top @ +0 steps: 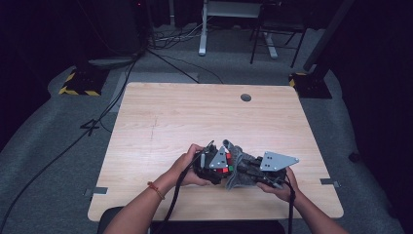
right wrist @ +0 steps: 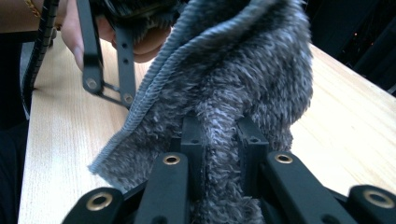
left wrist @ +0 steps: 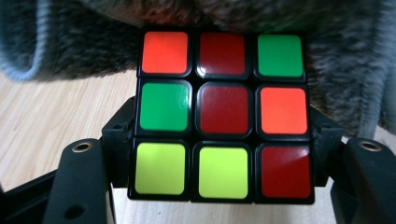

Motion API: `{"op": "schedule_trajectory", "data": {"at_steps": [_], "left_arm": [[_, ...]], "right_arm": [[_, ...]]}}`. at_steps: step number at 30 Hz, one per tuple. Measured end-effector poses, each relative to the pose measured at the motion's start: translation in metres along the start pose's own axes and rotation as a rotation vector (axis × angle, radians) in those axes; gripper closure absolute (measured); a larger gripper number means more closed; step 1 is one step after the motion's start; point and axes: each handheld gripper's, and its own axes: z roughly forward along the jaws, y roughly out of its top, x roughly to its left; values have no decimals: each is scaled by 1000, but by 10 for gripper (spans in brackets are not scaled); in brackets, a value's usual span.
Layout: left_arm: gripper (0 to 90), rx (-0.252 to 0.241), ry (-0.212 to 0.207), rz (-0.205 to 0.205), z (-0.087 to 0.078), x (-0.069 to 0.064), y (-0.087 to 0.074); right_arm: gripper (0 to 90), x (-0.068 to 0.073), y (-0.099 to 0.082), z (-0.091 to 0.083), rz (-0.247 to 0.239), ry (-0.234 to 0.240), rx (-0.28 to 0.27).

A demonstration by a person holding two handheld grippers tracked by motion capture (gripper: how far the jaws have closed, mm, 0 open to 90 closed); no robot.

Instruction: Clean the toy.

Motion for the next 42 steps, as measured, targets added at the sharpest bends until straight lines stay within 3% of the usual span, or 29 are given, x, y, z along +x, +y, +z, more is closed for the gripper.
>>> {"op": "schedule_trajectory", "data": {"at_steps": [2, 5, 8, 15, 20, 23, 26, 31, 33, 40, 42], "left_arm": [[327, -1, -7, -12, 1, 1, 0], [327, 38, 7, 6, 6, -1, 0], [329, 25, 20, 19, 5, -2, -1], [332, -60, 26, 12, -8, -2, 1], [332, -137, -3, 7, -17, -1, 2], [331, -143, -3, -10, -17, 0, 1], [327, -178, -39, -51, -18, 5, -2], [326, -134, -37, -41, -13, 3, -3], [327, -105, -22, -16, -11, 0, -3], [330, -98, -15, -5, -12, 0, 0], [331, -112, -1, -3, -13, 0, 0]], "right_arm": [[767, 0, 1, 0, 6, -1, -6], [765, 1, 1, 2, 8, 6, -8], [764, 1, 0, 4, 21, 17, 1], [762, -15, -20, 11, 84, 13, 98], [761, -21, -27, 13, 112, 27, 144], [761, -19, -25, 11, 127, 53, 99], [762, -18, -22, 7, 133, 56, 60], [762, -17, -17, -1, 158, 82, -22], [762, -15, -14, -1, 141, 80, -21], [761, -7, -6, -4, 77, 35, -11], [761, -8, -8, -2, 82, 36, -9]]}}
